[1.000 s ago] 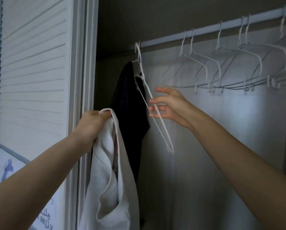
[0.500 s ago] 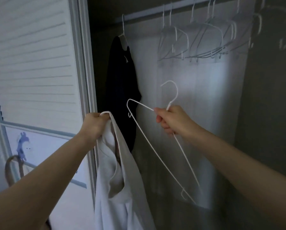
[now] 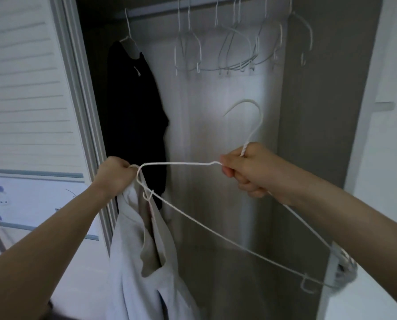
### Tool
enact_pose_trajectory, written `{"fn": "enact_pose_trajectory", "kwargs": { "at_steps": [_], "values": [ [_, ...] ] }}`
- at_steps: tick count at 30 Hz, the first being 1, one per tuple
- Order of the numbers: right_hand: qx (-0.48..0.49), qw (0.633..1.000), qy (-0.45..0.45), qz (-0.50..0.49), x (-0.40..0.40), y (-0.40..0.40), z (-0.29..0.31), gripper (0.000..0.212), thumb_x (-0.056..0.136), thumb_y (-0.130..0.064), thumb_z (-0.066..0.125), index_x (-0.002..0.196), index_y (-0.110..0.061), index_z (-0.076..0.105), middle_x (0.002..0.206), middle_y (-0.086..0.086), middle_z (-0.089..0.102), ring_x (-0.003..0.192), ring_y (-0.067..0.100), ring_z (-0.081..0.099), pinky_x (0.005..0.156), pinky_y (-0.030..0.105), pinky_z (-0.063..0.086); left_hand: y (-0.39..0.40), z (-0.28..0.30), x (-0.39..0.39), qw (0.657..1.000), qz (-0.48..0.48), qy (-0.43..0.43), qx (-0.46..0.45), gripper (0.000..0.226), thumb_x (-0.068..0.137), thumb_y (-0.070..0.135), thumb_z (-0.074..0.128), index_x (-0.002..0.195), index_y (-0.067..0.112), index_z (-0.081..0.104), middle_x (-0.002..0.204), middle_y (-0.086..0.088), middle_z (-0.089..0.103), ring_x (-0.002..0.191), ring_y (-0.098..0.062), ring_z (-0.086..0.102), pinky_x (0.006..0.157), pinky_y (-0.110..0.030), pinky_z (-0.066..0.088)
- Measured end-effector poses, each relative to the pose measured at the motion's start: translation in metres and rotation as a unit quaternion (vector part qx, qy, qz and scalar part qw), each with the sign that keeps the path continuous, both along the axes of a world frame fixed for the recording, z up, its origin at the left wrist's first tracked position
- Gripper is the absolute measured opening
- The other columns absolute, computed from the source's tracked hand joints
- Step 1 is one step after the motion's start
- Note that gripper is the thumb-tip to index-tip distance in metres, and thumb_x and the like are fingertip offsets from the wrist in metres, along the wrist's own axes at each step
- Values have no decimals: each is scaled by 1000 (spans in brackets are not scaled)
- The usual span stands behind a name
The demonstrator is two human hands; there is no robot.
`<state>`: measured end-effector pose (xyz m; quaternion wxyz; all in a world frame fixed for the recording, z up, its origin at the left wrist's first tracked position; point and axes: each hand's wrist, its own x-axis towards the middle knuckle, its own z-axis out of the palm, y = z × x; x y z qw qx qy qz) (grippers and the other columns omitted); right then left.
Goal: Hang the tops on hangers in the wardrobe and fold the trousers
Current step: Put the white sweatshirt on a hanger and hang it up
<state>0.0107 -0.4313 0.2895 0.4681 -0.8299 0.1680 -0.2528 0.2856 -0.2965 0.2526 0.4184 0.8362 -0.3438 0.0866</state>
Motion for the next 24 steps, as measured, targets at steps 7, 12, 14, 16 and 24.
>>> {"fn": "enact_pose_trajectory", "kwargs": {
  "at_steps": [7,12,14,16,24],
  "values": [
    [33,998,34,-37,17,3,-39,34,97,-21,45,64,-12,49,31,-7,30,25,9,29,34,11,25,-23,-6,-53,990,-42,-119,64,31,88,19,54,58,7,56,56,-9,54,55,-29,55,53,-31,42],
    [-21,997,21,-70,37,3,-72,42,95,-28,49,56,-14,56,29,-7,41,26,8,40,36,16,32,-42,0,-114,961,-154,-221,62,33,87,29,50,54,24,49,60,-5,55,66,-31,58,62,-42,51],
    [9,996,-41,-74,34,4,-74,44,94,-26,51,52,-16,55,31,-8,41,28,3,37,37,15,29,-44,7,-125,950,-196,-239,38,28,84,32,49,59,27,58,63,-1,60,68,-25,61,65,-41,50],
    [30,989,-125,-76,25,2,-64,45,93,-23,53,49,-17,51,35,-7,38,32,3,34,38,16,26,-41,19,-125,937,-241,-251,15,18,89,30,59,80,25,73,77,1,65,74,-12,61,72,-32,47],
    [234,941,-205,133,-8,4,-14,28,91,-24,57,68,-7,52,47,-3,28,37,9,22,40,21,16,-36,55,-110,850,-194,-489,34,54,93,60,33,88,12,57,86,1,50,83,-18,45,74,-36,36]
  ]
}}
